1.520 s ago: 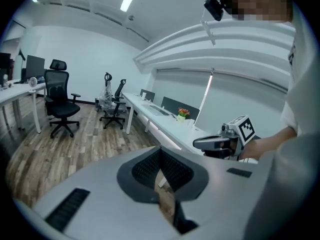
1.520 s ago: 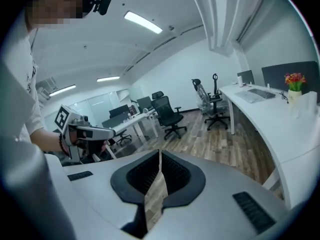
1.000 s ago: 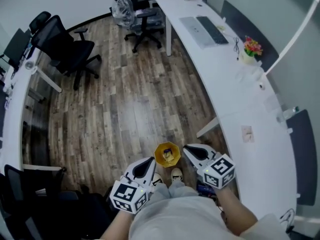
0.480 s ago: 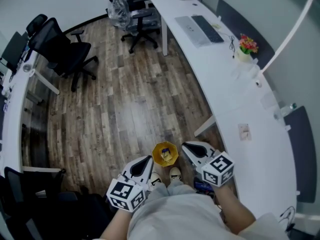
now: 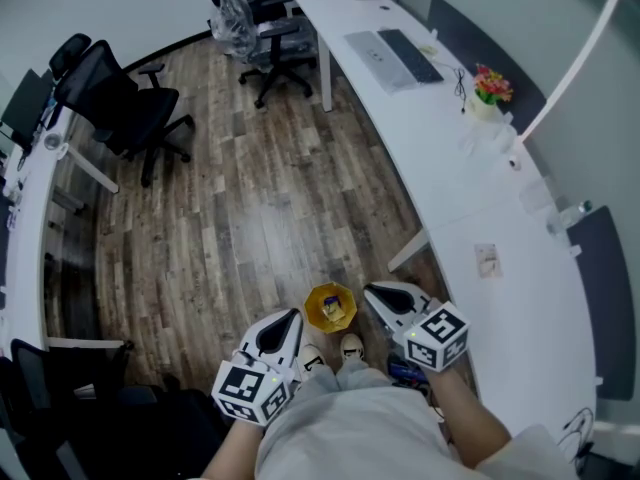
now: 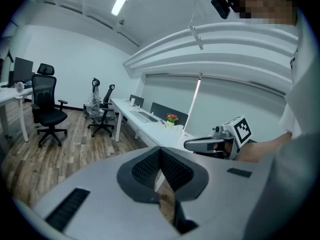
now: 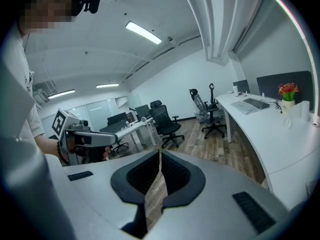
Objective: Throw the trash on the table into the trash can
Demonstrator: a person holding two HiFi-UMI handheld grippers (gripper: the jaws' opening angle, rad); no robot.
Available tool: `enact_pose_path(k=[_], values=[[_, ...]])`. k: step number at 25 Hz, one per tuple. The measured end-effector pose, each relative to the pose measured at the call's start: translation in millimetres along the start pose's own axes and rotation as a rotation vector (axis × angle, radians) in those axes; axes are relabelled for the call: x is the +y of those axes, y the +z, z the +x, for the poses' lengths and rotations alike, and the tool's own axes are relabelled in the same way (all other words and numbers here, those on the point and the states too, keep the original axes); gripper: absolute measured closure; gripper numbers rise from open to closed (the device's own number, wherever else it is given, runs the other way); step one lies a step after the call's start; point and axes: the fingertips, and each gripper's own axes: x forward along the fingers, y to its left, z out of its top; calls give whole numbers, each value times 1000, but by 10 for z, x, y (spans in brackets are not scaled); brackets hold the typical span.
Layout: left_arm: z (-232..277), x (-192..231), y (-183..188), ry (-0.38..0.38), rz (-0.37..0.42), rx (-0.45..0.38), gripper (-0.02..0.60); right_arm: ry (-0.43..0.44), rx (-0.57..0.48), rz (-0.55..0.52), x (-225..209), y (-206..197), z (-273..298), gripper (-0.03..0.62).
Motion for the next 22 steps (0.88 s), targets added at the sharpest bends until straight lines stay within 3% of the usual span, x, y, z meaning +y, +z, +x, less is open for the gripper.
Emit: enact_pose_path(k=[11,22], values=[[145,-110,-46,-82,18,40,580,-104,-25,28,-197,-44,-255,554],[650,-695,-156,-357,119,135,580,-493,-71,95,-778,-413,-1478,554]])
